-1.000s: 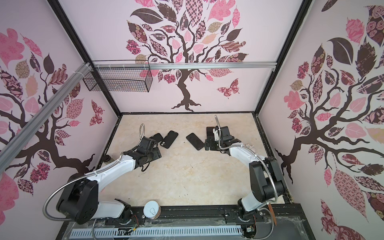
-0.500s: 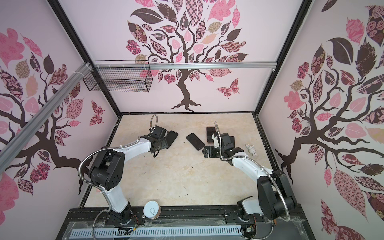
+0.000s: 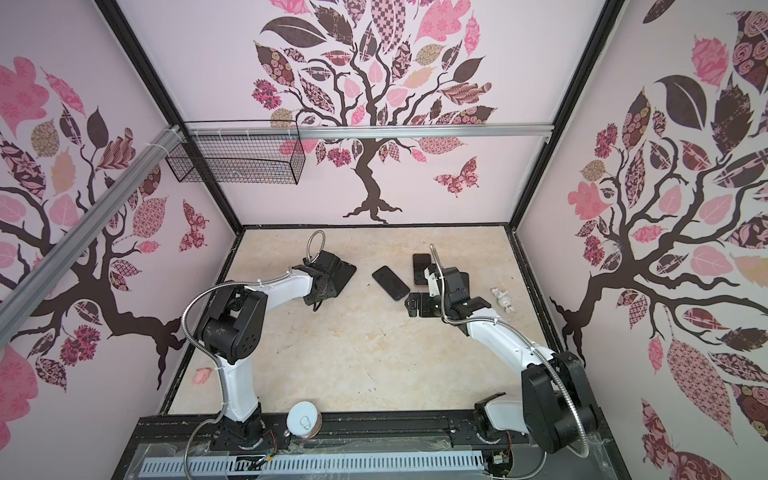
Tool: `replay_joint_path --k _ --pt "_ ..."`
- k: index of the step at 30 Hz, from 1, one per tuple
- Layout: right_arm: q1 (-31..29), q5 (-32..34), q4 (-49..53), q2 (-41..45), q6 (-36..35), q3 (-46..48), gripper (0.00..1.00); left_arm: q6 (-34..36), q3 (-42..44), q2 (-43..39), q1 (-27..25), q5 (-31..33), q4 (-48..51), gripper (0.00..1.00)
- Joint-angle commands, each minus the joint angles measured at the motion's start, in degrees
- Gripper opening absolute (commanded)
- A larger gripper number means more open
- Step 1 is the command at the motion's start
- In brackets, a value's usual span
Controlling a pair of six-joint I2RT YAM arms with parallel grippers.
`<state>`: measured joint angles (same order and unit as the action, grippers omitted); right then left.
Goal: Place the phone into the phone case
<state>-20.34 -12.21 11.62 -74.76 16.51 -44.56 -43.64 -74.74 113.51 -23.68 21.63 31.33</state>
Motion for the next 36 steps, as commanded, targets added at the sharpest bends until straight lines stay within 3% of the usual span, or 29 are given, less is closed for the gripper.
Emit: replay_joint_path --k 1,5,23,28,36 --pt "-0.17 0.58 1.18 2.78 -0.25 -0.69 1.00 0.43 -2.42 1.15 -0.31 2.26 1.45 0.51" --pt "-0.22 0.91 1.74 3.46 -0.44 -0.88 1.00 0.65 -2.11 1.55 -0.66 1.89 1.46 0.47" --pt "-0.13 2.30 2.95 4.97 -0.78 -0.55 1.00 4.76 3.41 -1.09 -1.00 0.06 1.01 0.03" --pt "-0.15 3.57 3.67 5.48 -0.69 -0.87 1.00 7.50 5.58 -3.34 -0.99 -2.49 1.74 0.01" --pt "-0.14 17.50 5.53 5.07 1.22 -0.42 1.00 11.27 9.97 -9.04 -5.01 -4.30 4.39 0.00"
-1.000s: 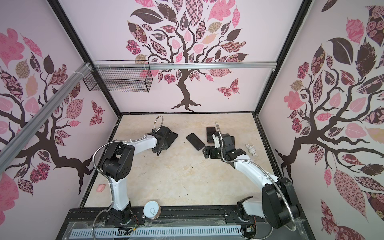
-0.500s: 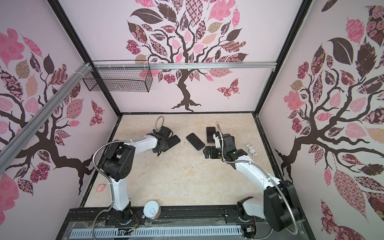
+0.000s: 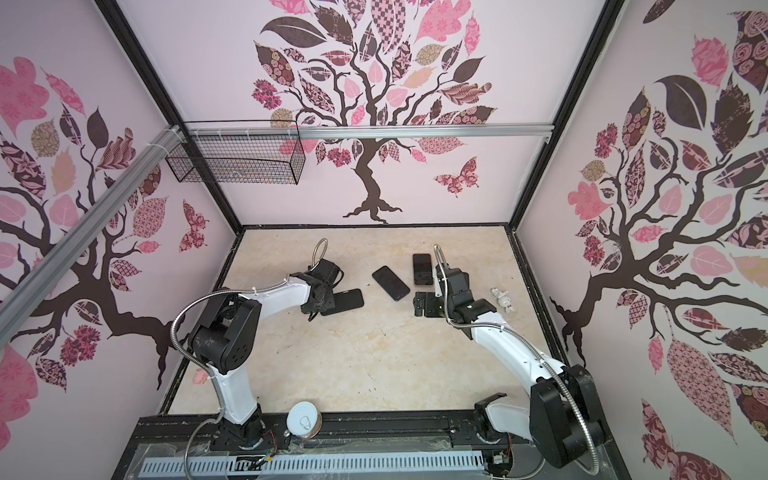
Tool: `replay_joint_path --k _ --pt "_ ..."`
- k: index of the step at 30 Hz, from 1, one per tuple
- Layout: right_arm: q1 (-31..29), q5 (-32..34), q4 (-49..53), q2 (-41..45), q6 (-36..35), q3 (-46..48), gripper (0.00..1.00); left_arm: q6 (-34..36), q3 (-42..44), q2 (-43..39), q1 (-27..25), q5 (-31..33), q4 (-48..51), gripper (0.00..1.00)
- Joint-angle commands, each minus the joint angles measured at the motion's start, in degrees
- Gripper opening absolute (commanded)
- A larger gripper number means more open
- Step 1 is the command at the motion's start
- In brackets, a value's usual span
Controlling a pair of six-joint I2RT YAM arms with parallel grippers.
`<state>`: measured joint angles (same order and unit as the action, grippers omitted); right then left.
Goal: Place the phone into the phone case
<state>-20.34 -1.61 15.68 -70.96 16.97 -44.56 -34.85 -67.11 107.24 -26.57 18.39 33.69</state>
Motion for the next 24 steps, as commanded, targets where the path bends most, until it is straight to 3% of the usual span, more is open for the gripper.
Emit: replay_joint_path --k 1,11,24 --pt "-0.14 8.24 1.59 1.11 0.95 -0.37 1.00 2.62 2.66 -3.28 -2.79 -1.43 2.43 0.00" --pt "-0.15 13.34 3.01 -1.33 0.73 -1.32 1.00 1.72 9.58 -10.21 -7.59 -8.32 2.93 0.00" --pt "-0.14 16.21 4.97 -2.17 0.24 -2.42 1.00 -3.70 21.44 -19.55 -13.58 -9.34 -0.30 0.01"
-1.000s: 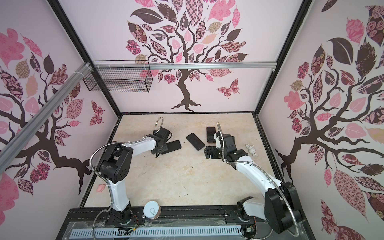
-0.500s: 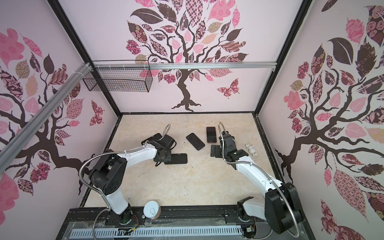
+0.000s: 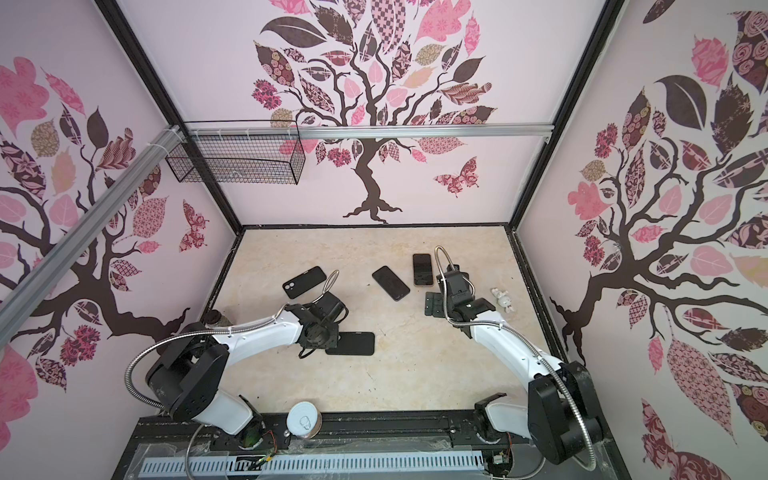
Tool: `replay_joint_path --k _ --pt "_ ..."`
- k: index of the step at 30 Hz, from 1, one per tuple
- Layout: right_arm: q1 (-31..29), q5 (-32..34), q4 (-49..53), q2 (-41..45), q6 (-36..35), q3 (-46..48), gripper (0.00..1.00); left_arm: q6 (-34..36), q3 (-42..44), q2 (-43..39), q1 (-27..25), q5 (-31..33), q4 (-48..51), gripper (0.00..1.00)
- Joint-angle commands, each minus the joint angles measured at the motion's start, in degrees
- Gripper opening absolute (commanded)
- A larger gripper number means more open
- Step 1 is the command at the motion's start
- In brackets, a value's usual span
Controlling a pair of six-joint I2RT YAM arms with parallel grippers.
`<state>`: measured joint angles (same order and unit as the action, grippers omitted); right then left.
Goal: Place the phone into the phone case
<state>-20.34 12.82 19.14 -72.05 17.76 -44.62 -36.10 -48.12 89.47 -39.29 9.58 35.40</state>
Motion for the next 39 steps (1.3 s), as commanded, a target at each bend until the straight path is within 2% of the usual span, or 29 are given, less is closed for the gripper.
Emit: replay_joint_path --k 1,10,18,32,39 --pt "-0.12 1.94 1.52 -1.05 -0.55 -2.40 1.00 -2.93 2.96 -2.05 -1.29 -0.50 -2.37 0.01" --pt "-0.14 3.92 2.40 -1.32 -0.62 -3.28 1.00 -5.04 4.34 -0.57 -3.47 0.18 -4.28 0.04" --pt "-0.14 4.23 2.03 -1.60 -0.78 -2.94 1.00 -4.56 3.43 -0.89 -3.43 -0.64 -3.28 0.13" --pt "0.60 6.73 1.96 -6.96 -4.41 -7.09 1.00 -2.60 4.06 -12.34 -3.43 -3.23 -1.49 0.57" --pt "5.43 1.76 0.82 -11.75 -5.23 -10.12 1.00 -1.79 4.83 -23.18 -3.34 0.45 1.86 0.78"
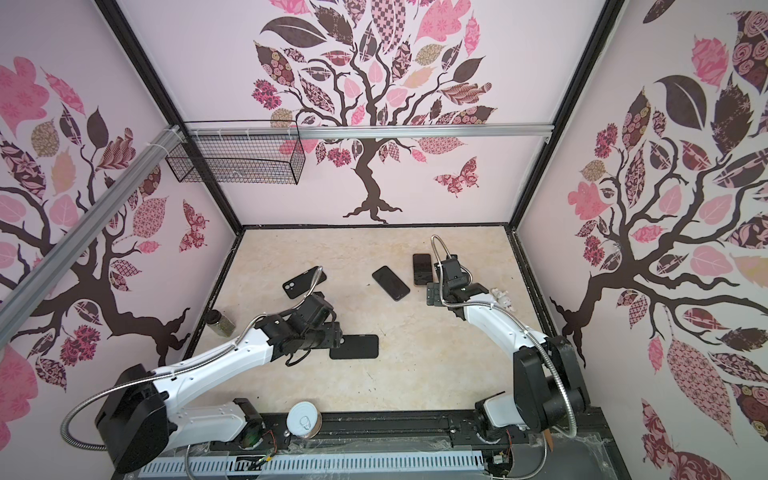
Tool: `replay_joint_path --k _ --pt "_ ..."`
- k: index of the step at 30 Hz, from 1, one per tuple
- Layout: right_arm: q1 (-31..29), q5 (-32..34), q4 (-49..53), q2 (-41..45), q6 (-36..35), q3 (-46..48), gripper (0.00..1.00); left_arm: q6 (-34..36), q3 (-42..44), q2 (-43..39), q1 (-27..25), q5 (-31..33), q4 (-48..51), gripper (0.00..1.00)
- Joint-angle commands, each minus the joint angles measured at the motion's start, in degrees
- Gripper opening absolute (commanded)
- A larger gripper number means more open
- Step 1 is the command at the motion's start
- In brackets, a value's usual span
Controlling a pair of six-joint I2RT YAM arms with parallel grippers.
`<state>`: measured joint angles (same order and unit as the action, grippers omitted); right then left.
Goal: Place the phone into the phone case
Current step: 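Grasp the purple-edged black phone with the right gripper and lift it upright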
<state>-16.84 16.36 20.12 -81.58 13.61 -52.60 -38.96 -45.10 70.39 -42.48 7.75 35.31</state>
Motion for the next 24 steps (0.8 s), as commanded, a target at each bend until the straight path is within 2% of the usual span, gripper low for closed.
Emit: replay_joint_path --k 1,4,12,18,24 --pt "2.59 -2.02 -0.31 -2.66 -1.22 -2.44 1.00 1.08 2.04 -5.87 -0.07 2.57 2.22 0.81" --pt "4.57 -2.29 -0.90 -4.36 -2.03 -3.40 1.00 1.16 2.37 -11.65 0.58 3.71 3.54 0.86" --pt "8.54 -5.97 -1.25 -12.57 -3.26 -8.10 1.00 3.26 1.94 -22.23 7.43 3.69 10.89 0.86" --pt "12.00 -8.10 -0.69 -19.76 -2.70 -12.05 1.00 3.00 2.21 -26.35 7.61 4.04 12.53 0.87" --pt "13.72 -9.73 0.19 -24.70 -2.19 -14.40 1.00 2.59 2.60 -26.72 7.67 3.94 12.57 0.86"
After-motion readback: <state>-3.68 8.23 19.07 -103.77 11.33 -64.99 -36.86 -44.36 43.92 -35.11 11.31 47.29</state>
